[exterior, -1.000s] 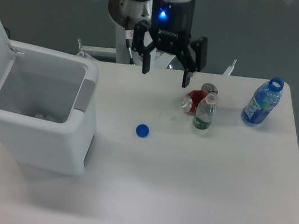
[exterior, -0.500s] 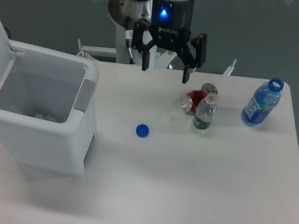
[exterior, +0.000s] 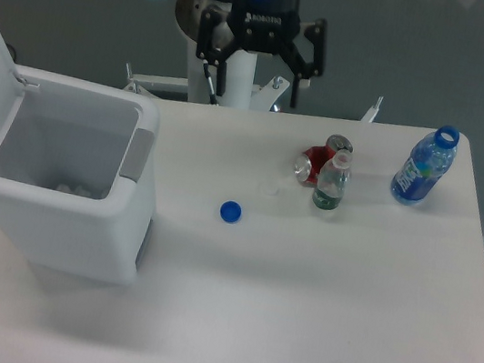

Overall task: Close the trash can
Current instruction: 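Raise the gripper and swing it away over the trash can lid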

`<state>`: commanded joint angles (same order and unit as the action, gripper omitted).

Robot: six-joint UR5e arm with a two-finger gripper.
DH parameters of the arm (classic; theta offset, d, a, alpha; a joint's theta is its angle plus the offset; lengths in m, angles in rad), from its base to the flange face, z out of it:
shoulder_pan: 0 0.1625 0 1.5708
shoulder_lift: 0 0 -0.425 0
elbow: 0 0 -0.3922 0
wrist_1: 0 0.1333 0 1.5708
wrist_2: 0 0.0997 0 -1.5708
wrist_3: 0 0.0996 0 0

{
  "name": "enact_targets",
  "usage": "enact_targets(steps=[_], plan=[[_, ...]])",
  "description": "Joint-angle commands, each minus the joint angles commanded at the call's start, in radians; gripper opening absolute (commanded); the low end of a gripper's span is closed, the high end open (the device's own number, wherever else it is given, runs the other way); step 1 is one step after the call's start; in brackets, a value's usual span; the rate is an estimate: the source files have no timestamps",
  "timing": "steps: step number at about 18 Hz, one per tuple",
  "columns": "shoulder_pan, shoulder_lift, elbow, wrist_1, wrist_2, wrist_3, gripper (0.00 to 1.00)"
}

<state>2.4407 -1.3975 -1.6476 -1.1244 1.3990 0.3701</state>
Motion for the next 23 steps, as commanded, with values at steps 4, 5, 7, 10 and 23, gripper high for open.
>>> enact_targets(steps=[4, 5, 7, 10, 23], plan=[[-0.037, 0.008, 0.031, 0.003, -0.058, -0.14, 1.0], [-0.041, 0.008, 0.041, 0.003, -0.08, -0.178, 1.0], [-0.06, 0.014, 0.049, 0.003, -0.121, -0.218, 1.0], [-0.081, 0.021, 0.051, 0.003, -0.178, -0.252, 1.0], [-0.192, 0.021, 0.071, 0.064, -0.405, -0.315, 1.0]])
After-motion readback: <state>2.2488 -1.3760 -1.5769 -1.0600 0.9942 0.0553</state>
